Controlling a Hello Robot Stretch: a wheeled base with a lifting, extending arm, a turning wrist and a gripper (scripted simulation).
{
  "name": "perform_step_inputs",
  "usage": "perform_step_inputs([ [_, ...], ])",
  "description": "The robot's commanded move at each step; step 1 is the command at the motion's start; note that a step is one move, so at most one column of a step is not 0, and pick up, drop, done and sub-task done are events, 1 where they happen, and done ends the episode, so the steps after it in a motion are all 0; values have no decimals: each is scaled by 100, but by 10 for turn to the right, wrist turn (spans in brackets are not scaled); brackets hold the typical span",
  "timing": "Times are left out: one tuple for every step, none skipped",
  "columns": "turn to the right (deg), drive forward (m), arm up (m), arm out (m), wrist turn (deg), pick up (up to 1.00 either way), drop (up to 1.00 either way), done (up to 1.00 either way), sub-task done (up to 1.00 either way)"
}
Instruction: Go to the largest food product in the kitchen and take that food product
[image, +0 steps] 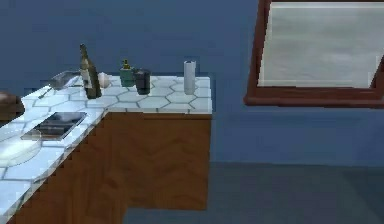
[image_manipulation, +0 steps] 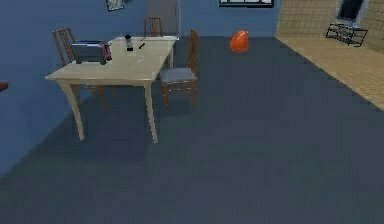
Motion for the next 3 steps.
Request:
perform_step_inputs([
  [150,0,0,0,0,0,0,0,0],
  [0,65,0,0,0,0,0,0,0],
  [-450,0,0,0,0,0,0,0,0],
])
